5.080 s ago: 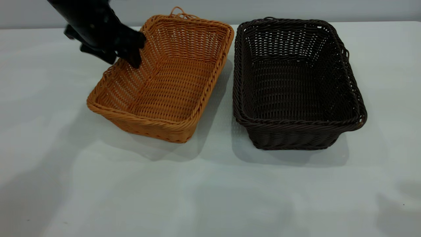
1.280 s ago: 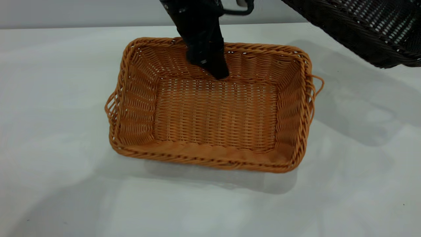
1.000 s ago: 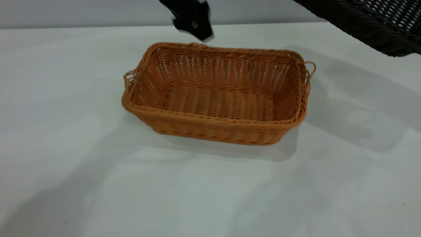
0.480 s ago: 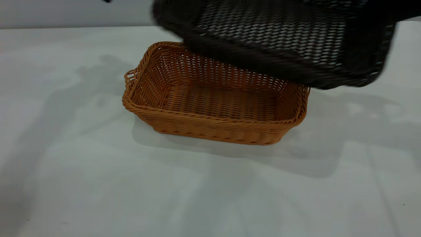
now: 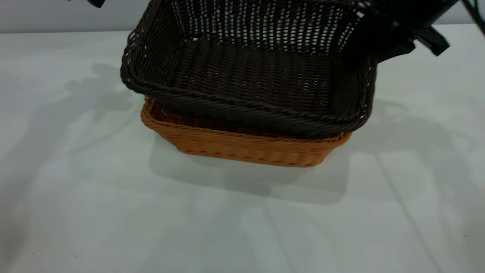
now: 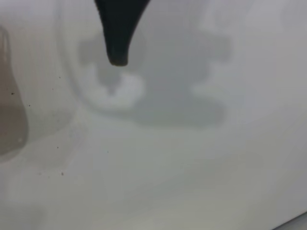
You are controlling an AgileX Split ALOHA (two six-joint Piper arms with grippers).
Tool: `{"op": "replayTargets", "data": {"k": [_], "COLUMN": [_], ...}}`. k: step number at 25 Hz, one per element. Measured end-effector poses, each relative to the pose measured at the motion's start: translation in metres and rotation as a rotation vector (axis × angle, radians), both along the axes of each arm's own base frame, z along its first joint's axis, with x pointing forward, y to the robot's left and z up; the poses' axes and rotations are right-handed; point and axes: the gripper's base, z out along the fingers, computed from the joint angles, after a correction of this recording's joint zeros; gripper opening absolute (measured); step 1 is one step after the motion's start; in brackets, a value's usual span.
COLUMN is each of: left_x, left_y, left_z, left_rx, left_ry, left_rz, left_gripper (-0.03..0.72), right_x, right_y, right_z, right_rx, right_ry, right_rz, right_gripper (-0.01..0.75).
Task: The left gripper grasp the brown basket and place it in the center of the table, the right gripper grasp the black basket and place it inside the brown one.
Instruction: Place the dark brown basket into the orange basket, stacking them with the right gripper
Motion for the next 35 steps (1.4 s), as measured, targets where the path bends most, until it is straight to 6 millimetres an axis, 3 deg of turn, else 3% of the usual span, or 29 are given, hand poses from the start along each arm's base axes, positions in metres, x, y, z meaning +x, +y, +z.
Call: {"op": "replayTargets", "data": {"k": [7,15,35], "left_x": [0.0,0.0,0.0], "left_y": [0.0,0.0,0.0], "left_z": [0.0,0.0,0.0], "left_rx": [-0.002,-0.002,-0.003], "left_ry": [-0.001,-0.001,0.0], "left_rz": [0.001,0.001,0.001], "left_gripper": [0.549,0.549,0.549], "right_x": [0.004,0.006,0.021], "right_y": [0.01,0.008,-0.007], "right_z": [-0.021,-0.053,-0.041], "right_rx": [0.01,-0.017,-0.244], "right_ry": [0.058,0.098,0.044], "right_rz": [-0.008,-0.056,0.114], "right_gripper": [0.077,0.077,0.077]}}
